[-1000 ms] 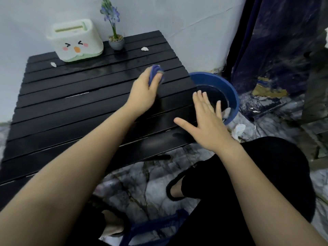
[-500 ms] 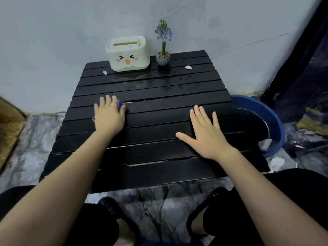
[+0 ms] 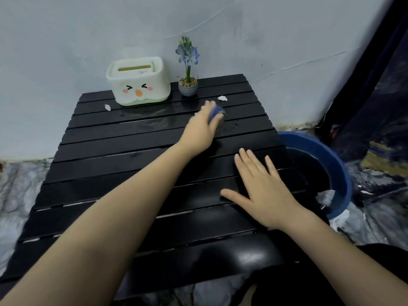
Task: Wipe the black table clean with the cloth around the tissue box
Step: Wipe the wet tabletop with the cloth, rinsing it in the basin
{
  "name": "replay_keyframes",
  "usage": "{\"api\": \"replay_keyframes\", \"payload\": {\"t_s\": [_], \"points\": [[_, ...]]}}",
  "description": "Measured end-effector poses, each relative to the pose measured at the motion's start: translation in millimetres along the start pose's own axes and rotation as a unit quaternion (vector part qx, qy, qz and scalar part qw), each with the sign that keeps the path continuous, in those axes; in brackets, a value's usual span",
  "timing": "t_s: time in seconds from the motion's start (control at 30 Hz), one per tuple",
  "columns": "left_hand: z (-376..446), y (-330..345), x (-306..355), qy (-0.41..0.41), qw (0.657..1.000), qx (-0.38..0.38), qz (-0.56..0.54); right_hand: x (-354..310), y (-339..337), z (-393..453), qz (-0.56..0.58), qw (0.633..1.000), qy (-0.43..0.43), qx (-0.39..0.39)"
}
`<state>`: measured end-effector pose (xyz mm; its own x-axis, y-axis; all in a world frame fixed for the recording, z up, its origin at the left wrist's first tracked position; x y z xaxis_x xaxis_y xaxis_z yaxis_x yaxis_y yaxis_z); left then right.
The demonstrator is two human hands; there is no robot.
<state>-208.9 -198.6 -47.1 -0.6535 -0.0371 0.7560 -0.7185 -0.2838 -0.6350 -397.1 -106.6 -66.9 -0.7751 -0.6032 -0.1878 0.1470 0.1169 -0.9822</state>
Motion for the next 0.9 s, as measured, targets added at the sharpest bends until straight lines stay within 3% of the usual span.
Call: {"api": "replay_keyframes", "payload": {"t_s": [0.07, 0.13, 0.27, 0.4, 0.67, 0.8, 0.9], "points": [[8.5, -34.8, -18.3, -0.029, 0.992, 0.119, 0.000, 17.3, -6.8, 5.3, -0.013, 1.000, 0.015, 0.007], [13.4, -62.5, -46.2, -0.052, 0.977, 0.175, 0.110, 30.5, -7.6, 8.8, -0.012, 0.999, 0.041, 0.005], [12.5, -58.2, -95.1, -0.138, 0.934, 0.086, 0.319, 34.6, 2.4, 11.0, -0.004, 0.997, 0.077, -0.007], [30.3, -21.2, -70.4, -0.091, 0.931, 0.073, 0.344, 33.1, 7.4, 11.6, -0.023, 0.996, 0.082, 0.006], [41.6, 74.7, 24.0, 0.092, 0.950, -0.014, 0.298, 31.5, 8.0, 12.8, -0.030, 0.996, 0.082, 0.010], [26.5, 102.5, 51.9, 0.197, 0.964, -0.108, 0.140, 30.9, 7.6, 12.6, -0.027, 0.996, 0.080, 0.015], [37.3, 85.6, 49.0, 0.153, 0.983, -0.097, -0.004, 31.7, 7.4, 12.0, -0.007, 0.997, 0.078, 0.024]]}}
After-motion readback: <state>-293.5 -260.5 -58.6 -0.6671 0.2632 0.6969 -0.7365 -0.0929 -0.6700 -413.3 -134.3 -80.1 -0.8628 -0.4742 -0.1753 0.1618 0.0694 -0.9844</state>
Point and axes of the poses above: each hand's wrist, its own z-axis towards the middle knuckle, its own y-axis out of the palm, x = y × z, the point moved 6 cm from there along z, towards the middle knuckle, and after that the axes turned 6 degrees about x, right-handed, at the moved point
